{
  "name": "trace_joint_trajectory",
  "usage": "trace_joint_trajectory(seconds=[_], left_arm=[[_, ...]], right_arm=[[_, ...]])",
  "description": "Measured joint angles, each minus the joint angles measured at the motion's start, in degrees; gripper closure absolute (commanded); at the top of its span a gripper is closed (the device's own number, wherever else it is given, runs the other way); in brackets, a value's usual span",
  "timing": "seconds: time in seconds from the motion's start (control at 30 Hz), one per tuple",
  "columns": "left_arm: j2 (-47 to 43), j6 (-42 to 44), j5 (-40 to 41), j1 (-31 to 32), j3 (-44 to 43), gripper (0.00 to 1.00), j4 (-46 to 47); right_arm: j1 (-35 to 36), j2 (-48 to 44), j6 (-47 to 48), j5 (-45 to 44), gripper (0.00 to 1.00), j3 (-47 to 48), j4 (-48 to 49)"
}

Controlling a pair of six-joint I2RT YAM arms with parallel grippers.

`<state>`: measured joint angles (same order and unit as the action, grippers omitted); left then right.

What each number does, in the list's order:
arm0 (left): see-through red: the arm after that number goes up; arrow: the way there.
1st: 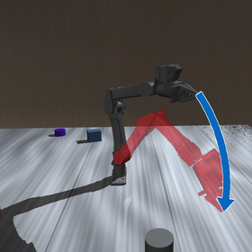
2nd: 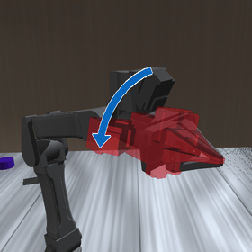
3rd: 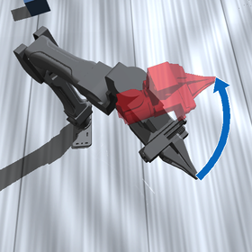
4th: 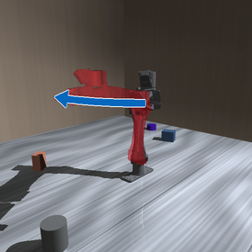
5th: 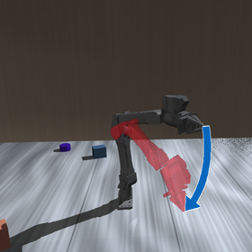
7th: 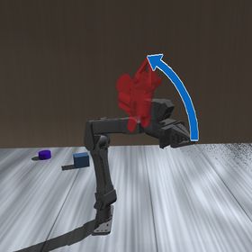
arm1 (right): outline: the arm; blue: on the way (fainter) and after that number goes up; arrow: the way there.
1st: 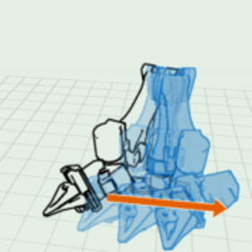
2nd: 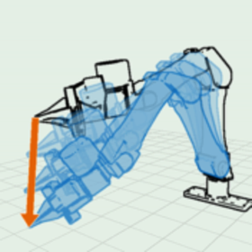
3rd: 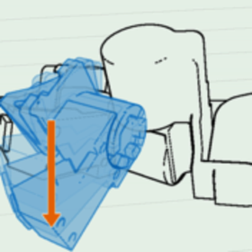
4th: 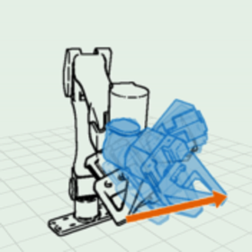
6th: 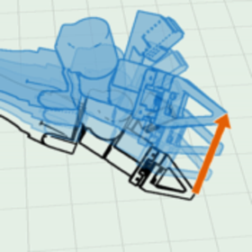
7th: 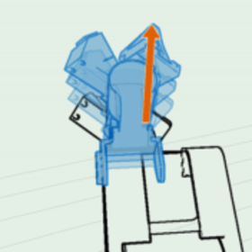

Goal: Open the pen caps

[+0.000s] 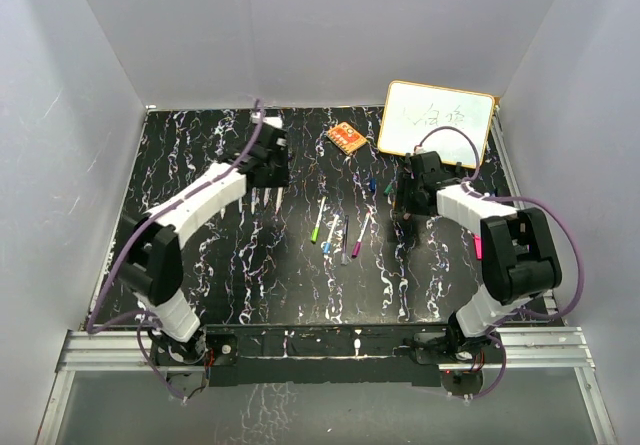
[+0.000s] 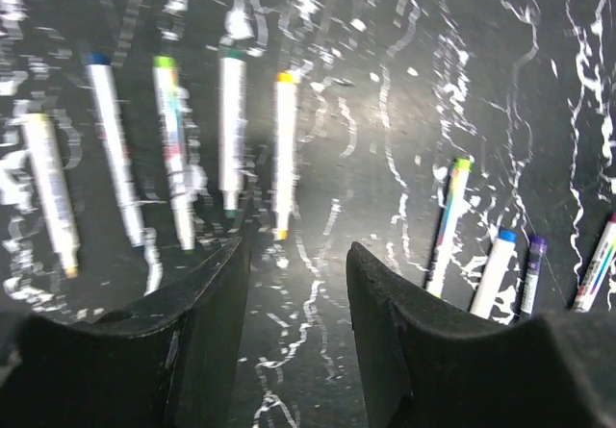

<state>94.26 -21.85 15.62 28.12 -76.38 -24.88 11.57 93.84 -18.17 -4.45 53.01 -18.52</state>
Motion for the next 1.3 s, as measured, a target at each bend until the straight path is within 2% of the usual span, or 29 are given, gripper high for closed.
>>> trace_joint_trajectory(seconds=[0.23, 0.47, 0.77, 1.3], left_arm=[[11.26, -1.40, 0.04, 8.00, -2.73, 0.56, 0.22], [16.70, -2.40, 0.20, 11.93, -4.68, 0.56, 0.00], [19.02, -2.75, 0.52, 14.58, -6.56, 0.56, 0.11], [22.88, -3.54, 0.50, 16.13, -6.56, 0.57, 0.90]], right_arm=[[0.00, -10.21, -0.13, 2.73, 0.37, -0.42, 1.97], [0.00, -20.24, 0.07, 8.44, 0.37, -2.16, 5.51], [0.00, -22.67, 0.04, 12.81, 0.36, -2.16, 5.62], [0.00, -23.10, 0.04, 14.27, 0.36, -2.19, 5.57]])
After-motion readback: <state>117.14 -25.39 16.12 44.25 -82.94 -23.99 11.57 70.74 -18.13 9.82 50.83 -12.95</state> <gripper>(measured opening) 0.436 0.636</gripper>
